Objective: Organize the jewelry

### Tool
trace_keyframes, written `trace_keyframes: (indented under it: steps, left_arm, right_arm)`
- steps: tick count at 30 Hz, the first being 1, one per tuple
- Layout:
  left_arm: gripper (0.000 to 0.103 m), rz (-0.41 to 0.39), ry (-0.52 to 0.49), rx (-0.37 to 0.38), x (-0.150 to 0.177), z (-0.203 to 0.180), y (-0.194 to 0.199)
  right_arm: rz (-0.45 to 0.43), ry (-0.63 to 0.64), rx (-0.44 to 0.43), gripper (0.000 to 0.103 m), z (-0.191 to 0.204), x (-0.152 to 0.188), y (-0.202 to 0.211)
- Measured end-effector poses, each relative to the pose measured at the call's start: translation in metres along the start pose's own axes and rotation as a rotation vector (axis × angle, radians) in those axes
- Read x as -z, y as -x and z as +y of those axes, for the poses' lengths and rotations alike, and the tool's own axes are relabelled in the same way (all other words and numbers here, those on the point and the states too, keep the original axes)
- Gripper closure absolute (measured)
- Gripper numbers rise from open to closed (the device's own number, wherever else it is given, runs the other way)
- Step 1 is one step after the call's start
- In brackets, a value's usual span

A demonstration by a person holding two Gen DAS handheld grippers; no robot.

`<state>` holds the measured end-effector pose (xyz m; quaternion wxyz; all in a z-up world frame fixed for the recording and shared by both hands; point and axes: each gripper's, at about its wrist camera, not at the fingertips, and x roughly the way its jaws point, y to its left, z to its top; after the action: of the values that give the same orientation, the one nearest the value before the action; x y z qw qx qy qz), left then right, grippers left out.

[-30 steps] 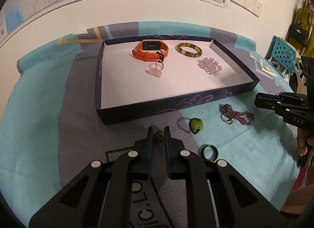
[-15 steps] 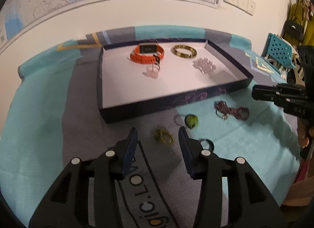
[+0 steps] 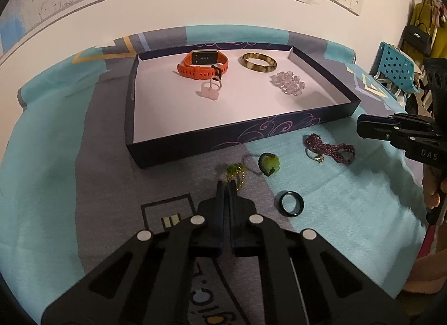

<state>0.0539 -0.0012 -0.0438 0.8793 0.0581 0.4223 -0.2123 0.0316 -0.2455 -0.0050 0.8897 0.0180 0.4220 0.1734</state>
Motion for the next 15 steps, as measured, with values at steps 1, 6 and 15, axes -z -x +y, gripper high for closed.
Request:
trace_keyframes:
  steps: [1, 6, 15]
  left_arm:
    - [0.100, 0.000, 0.004, 0.005, 0.000, 0.001, 0.000]
    - [0.100, -0.004, 0.013, 0.009, 0.000, 0.001, 0.002]
    - [0.099, -0.027, 0.014, 0.026, -0.006, 0.003, 0.012]
  right_arm:
    - [-0.004, 0.002, -0.002, 0.088, 0.000, -0.001, 0.001]
    - [-0.015, 0.011, -0.004, 0.088, 0.003, -0.003, 0.003]
    - [-0.018, 0.013, -0.013, 0.088, 0.003, -0.004, 0.003]
